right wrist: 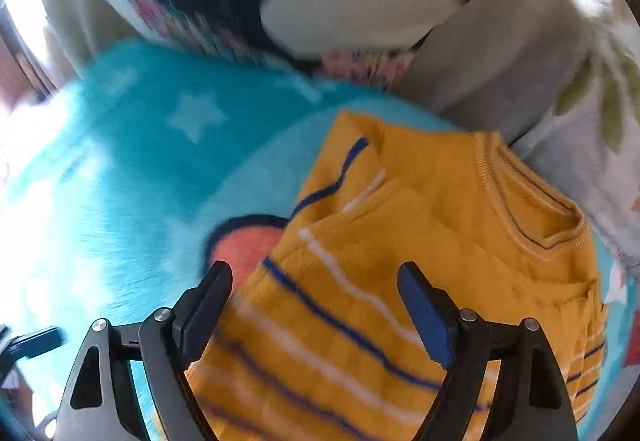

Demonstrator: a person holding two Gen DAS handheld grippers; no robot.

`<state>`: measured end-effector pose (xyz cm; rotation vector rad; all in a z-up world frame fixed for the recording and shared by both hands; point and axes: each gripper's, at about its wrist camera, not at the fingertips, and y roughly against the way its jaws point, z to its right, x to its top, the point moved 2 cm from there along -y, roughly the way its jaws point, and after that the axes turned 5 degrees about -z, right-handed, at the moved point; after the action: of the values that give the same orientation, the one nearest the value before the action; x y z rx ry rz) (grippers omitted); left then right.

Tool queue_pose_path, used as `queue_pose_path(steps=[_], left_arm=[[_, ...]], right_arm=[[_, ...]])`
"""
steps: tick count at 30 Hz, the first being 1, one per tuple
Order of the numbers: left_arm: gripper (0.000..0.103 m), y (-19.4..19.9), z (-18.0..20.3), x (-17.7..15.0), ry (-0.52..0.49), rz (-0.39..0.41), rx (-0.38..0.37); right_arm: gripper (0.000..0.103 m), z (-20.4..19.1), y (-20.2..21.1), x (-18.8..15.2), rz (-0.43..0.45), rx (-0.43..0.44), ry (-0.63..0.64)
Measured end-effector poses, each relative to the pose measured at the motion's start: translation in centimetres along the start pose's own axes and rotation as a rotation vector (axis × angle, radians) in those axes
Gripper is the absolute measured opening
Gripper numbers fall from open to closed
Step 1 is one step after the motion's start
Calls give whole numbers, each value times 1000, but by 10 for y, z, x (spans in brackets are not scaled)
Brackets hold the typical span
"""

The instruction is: Fold small clothes

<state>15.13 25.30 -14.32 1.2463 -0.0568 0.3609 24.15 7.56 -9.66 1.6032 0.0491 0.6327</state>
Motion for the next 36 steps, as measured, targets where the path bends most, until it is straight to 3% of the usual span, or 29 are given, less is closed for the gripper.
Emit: queue_pose_path(steps=[4, 9, 12, 14, 16, 17, 19, 21, 24, 28, 30, 31, 33, 36], left_arm=[[70, -8, 12, 0, -4, -15, -10], [70, -5, 33, -5, -16, -1, 6], [70, 0, 49, -12, -10, 19, 33], [70, 5, 58, -19, 6, 32, 56], [70, 10, 68, -26, 24, 46, 76], [70, 12, 72, -29, 30, 51, 88], [70, 15, 79, -36, 48, 62, 108], [70, 16, 85, -45, 73, 66, 121], [70, 20, 92, -58, 94, 76, 143], [70, 28, 93, -76, 141, 92, 181], [70, 31, 90, -84, 168, 94, 197], [70, 32, 87, -90, 185, 92, 209], [70, 35, 82, -97, 208, 91, 222], [70, 37, 77, -105, 242, 93, 232]], right_arm=[[88, 63, 39, -32, 52, -9, -166], [88, 184, 62, -102, 54, -35, -512], [74, 248, 60, -150, 18, -6, -657], [67, 281, 52, -171, -11, -30, -686], [69, 304, 48, -178, -63, -166, -679], [69, 313, 55, -179, -32, -141, -694], [69, 318, 68, -170, 36, -110, -685], [69, 309, 73, -138, 97, -64, -586], [69, 287, 57, -86, 117, 64, -447], [68, 261, 10, -30, 70, 138, -309], [68, 257, -21, -11, 0, 196, -265], [68, 260, -36, -7, -38, 196, -263], [66, 271, -57, -1, -77, 90, -266], [65, 289, -54, 2, -35, -50, -280]])
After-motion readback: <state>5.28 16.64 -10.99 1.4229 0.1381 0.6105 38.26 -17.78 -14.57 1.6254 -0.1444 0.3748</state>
